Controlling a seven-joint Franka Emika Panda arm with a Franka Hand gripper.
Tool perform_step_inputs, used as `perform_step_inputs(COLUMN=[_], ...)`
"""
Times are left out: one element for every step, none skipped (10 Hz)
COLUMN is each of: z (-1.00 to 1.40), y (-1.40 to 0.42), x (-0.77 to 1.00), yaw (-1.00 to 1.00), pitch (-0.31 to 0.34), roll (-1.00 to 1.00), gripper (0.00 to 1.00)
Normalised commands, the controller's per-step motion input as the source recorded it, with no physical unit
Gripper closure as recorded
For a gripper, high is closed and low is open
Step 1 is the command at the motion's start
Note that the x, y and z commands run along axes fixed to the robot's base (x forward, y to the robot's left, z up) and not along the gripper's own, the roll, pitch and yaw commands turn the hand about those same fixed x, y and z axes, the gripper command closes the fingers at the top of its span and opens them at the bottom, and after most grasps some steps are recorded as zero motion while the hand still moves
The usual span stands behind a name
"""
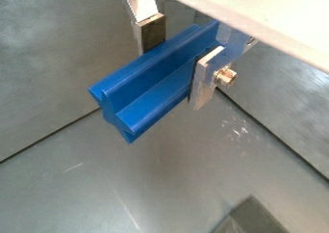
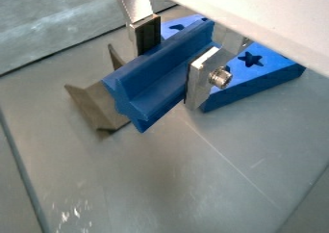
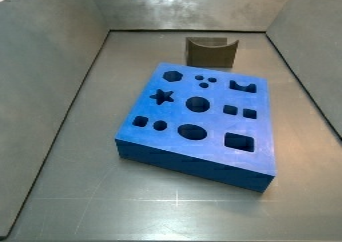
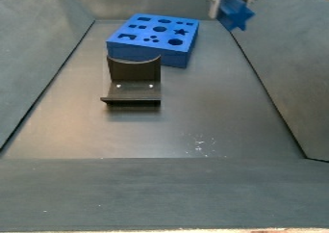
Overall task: Pick up the star object. Move up. Place the star object on the fixture. Regrasp the star object. Move to above the board. Insert the star object.
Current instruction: Place the star object on the fixture.
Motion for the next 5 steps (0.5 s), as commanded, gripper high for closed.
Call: perform_step_inputs(z=[0.08, 0.07, 0.06, 0.06, 0.05], y=[-0.18, -0.16, -0.15, -0.13, -0.12], x=[1.00, 1.00, 1.00, 1.00, 1.00], yaw=[-0.14, -0.07, -0.04, -0.02, 0.00], pitch=[0.175, 0.158, 0.154, 0.150, 0.149], roll=[0.03, 0.03, 0.03, 0.03, 0.03], gripper=[1.00, 1.00, 1.00, 1.00, 1.00])
